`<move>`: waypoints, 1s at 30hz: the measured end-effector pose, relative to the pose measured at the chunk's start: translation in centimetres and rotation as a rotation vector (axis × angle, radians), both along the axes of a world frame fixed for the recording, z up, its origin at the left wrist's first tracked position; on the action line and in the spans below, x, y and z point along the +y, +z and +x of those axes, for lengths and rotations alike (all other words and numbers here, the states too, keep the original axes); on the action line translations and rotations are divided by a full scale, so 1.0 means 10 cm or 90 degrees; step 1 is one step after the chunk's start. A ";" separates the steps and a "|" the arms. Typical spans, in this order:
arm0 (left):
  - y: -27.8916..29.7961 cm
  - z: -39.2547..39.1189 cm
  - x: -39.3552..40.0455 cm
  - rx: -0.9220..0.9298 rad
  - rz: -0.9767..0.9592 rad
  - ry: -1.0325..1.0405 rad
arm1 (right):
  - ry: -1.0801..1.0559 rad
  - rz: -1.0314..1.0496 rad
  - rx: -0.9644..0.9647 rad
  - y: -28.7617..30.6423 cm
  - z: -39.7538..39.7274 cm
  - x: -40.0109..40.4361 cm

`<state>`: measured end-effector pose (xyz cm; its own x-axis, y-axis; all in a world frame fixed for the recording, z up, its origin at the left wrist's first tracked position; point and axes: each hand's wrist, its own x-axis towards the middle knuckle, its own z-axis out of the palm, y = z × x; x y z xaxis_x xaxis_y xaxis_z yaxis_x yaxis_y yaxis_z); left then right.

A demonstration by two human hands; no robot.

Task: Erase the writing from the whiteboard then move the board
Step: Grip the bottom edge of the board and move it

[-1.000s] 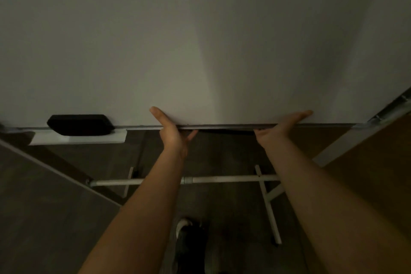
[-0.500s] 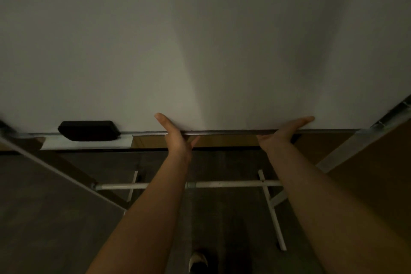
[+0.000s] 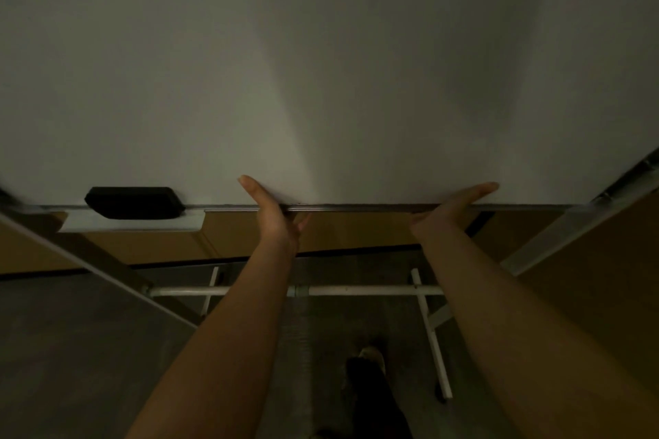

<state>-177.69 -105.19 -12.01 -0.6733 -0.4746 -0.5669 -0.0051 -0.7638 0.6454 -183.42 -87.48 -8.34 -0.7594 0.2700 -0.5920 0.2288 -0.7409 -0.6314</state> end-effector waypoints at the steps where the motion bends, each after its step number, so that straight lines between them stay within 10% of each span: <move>1: 0.00 -0.07 -0.01 0.003 0.002 -0.003 | -0.004 -0.004 0.002 0.00 -0.07 0.00; 30: 0.01 -1.29 0.13 -0.042 -0.071 0.135 | 0.021 -0.070 -0.024 -0.13 -1.46 0.00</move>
<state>-190.59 -103.85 -11.86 -0.5146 -0.6635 -0.5430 0.1030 -0.6766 0.7291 -198.04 -87.48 -9.61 -0.7433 0.1775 -0.6450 0.2765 -0.7964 -0.5378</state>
